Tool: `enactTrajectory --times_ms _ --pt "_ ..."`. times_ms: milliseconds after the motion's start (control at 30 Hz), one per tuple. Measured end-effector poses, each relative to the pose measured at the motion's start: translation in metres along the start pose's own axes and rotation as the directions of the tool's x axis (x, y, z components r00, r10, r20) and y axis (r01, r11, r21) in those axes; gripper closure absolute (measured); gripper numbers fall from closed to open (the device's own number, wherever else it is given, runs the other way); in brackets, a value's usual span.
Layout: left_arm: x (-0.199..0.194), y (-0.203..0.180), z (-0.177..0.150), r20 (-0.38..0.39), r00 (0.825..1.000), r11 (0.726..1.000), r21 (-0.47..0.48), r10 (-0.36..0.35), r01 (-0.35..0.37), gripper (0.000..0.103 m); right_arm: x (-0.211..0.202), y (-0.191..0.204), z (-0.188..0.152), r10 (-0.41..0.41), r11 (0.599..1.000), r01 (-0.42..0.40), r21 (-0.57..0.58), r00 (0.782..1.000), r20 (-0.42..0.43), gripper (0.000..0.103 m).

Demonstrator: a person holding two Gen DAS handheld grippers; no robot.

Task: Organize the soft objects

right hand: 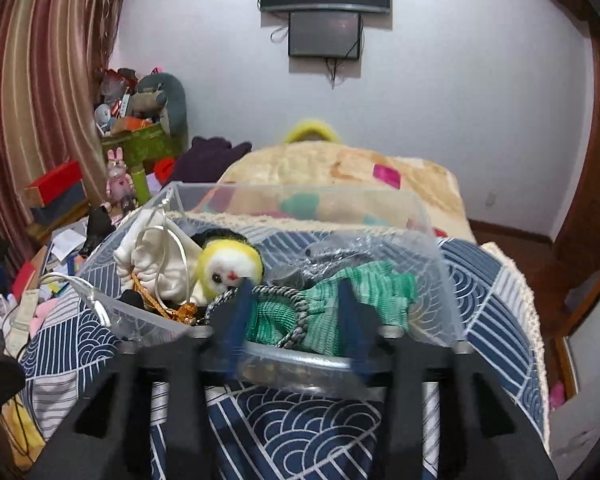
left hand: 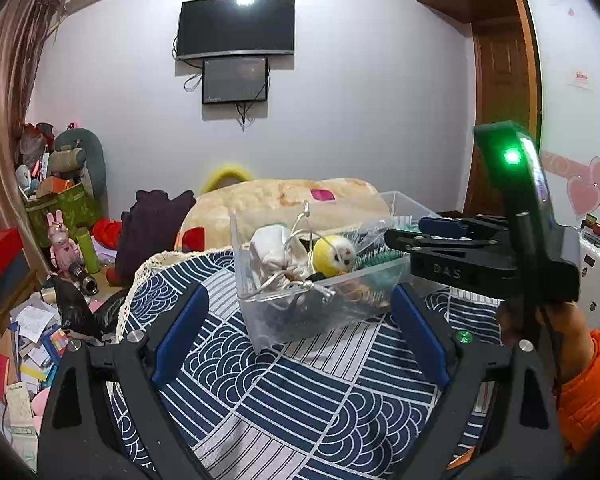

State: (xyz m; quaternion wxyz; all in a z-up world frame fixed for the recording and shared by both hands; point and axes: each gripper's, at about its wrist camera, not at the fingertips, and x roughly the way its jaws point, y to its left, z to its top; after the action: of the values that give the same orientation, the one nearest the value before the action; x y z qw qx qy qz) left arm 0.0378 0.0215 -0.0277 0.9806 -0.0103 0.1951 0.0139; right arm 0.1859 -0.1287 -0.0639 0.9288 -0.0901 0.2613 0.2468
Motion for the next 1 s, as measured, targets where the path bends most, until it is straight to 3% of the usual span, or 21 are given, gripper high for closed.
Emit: enactTrajectory --times_ms 233,500,700,767,1000 --pt "-0.020 -0.001 0.013 0.071 0.997 1.000 -0.025 -0.007 0.008 0.006 -0.046 -0.004 0.006 0.010 1.000 -0.008 -0.020 0.996 0.085 0.057" --pt "-0.047 -0.008 0.024 0.161 0.987 1.000 -0.031 0.006 -0.001 0.001 -0.108 -0.007 0.010 0.064 0.998 -0.064 -0.005 0.978 0.199 0.053" --pt "-0.059 -0.008 0.028 0.193 0.981 0.999 -0.044 -0.005 0.014 0.000 -0.134 -0.003 0.002 0.070 0.998 -0.070 -0.009 0.963 0.261 0.032" --pt "-0.062 -0.008 0.028 0.201 0.980 0.999 -0.047 -0.007 0.017 0.000 -0.140 -0.001 0.000 0.066 0.998 -0.067 -0.007 0.957 0.281 0.015" --pt "-0.064 -0.007 0.024 0.208 0.978 0.997 -0.071 -0.028 0.043 0.000 -0.142 -0.002 -0.008 0.056 0.998 -0.064 0.015 0.948 0.314 0.005"
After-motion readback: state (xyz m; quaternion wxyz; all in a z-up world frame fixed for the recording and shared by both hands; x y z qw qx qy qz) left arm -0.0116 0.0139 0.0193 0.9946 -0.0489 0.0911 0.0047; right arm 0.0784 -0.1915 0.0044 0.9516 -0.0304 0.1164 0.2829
